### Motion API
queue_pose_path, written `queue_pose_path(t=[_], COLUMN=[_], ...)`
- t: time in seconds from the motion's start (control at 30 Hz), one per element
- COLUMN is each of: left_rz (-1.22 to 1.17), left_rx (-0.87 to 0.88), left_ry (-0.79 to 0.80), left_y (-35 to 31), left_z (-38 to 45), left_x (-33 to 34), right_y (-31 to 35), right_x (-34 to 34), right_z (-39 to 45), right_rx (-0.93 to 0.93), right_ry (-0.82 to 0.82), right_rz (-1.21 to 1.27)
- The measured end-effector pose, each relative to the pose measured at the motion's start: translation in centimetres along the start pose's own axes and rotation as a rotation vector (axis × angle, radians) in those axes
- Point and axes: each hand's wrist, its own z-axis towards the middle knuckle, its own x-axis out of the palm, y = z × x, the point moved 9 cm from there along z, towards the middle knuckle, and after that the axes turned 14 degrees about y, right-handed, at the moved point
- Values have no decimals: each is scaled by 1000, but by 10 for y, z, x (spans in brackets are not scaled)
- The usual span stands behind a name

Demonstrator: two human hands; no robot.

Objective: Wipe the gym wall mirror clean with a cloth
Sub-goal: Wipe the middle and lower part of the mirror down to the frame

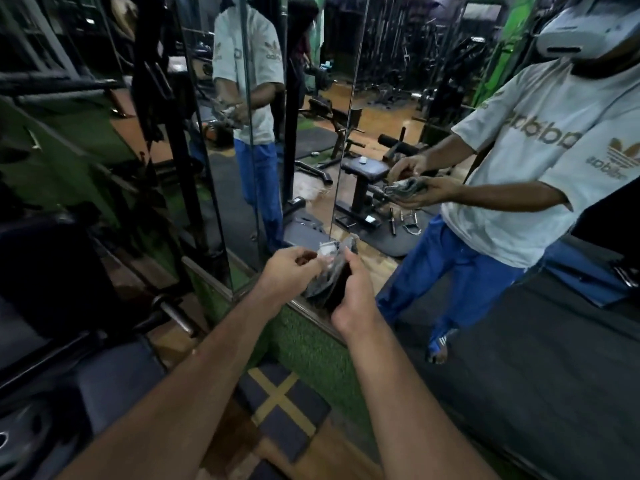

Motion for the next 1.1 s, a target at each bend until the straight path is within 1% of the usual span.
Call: queue_pose_path(t=[0.07, 0.13, 0.23, 0.33, 0.43, 0.5, 0.63, 0.7, 0.77, 0.87, 0.97, 1.0, 1.03, 1.1], left_rz=[-41, -101, -236, -446, -598, -598, -581, -586, -614, -720, -760, -759, -755, -678], left_rx=[-29, -65, -117, -210, -239, -237, -234, -235, -276, -320, -376, -394, -409, -432], left_ry=[94, 127, 67, -4, 22, 46, 76, 84, 76, 23, -44, -27, 23, 172], left_y=[4, 12, 27, 47, 59, 65, 77, 83, 92, 103, 119, 121, 123, 121], left_z=[4, 8, 17, 27, 39, 46, 60, 67, 71, 72, 75, 76, 77, 74], left_x=[4, -1, -21, -46, -64, -80, -113, -125, -134, -149, -170, -173, -172, -162], right_y=[-5, -15, -28, -43, -50, -57, -73, -82, -90, -94, -88, -84, -81, -78], right_x=[5, 6, 9, 15, 27, 42, 63, 65, 64, 55, 51, 50, 50, 51], right_z=[9, 21, 42, 59, 76, 87, 104, 110, 112, 112, 109, 109, 109, 110], right_rx=[8, 15, 12, -18, -77, -94, -73, -53, -35, -48, -48, -50, -54, -51], right_ry=[-2, -32, -49, -58, -32, 13, 31, -32, -127, -268, -313, -318, -330, -333], right_rz=[-12, -12, -59, -105, -265, -360, -396, -390, -300, -167, -159, -191, -233, -306])
